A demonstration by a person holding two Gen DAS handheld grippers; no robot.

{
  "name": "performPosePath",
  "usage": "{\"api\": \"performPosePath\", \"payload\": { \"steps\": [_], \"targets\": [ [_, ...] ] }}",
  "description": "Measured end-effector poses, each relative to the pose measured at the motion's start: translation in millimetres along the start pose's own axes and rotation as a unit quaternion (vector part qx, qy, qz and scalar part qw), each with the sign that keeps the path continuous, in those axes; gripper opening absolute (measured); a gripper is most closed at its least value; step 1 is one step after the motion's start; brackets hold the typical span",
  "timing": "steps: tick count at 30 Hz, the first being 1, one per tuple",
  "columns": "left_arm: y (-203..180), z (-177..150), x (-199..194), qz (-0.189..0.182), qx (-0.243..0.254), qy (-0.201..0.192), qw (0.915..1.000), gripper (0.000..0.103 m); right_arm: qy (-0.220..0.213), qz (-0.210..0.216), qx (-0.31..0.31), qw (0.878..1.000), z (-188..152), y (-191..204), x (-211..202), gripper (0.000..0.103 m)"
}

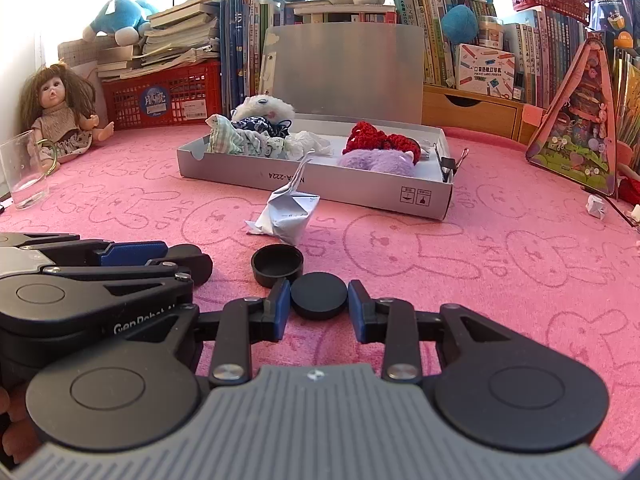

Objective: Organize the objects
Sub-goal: 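Lift both held black lids and carry them toward the white box, then lower both lids into the box and open both tools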

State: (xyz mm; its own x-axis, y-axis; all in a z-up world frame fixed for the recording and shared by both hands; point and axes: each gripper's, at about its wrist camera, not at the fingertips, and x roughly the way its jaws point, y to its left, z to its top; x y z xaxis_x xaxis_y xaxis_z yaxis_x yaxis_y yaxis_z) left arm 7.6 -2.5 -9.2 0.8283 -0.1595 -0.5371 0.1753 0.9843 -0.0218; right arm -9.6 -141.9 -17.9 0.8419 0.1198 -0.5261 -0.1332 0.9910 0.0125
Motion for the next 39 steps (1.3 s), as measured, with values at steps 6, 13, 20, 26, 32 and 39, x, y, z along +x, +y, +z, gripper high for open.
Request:
{"api": "performPosePath", "payload": {
  "steps": [6, 13, 20, 26, 32, 39],
  "targets": [
    [3, 5, -1, -0.013, -0.008, -0.002, 0.9999, 0.037, -0.007, 0.007, 0.003, 1.0, 5, -3, -3, 0.038],
    [5, 12, -1, -0.011, -0.009, -0.009, 0.9999, 0.037, -0.01, 0.014, 0.013, 1.0, 11, -7, -3, 0.038],
    [9, 20, -1, -0.003, -0.007, -0.02, 0.9998, 0.037, -0.019, 0.005, 0.023, 1.0, 18, -16, -4, 0.038],
    [12, 28, 1, 0.002, -0.008, -0.024, 0.9997, 0.037, -0.031, -0.01, 0.035, 0.999, 27, -29, -6, 0.037],
    [21, 41, 6, -0.012, -0.019, -0.029, 0.9993, 0.037, -0.04, -0.02, 0.044, 0.998, 37, -42, -5, 0.037],
    [28, 70, 15, -0.027, -0.018, -0.042, 0.9986, 0.037, -0.049, -0.017, 0.074, 0.996, 59, -59, 3, 0.038]
  ]
}}
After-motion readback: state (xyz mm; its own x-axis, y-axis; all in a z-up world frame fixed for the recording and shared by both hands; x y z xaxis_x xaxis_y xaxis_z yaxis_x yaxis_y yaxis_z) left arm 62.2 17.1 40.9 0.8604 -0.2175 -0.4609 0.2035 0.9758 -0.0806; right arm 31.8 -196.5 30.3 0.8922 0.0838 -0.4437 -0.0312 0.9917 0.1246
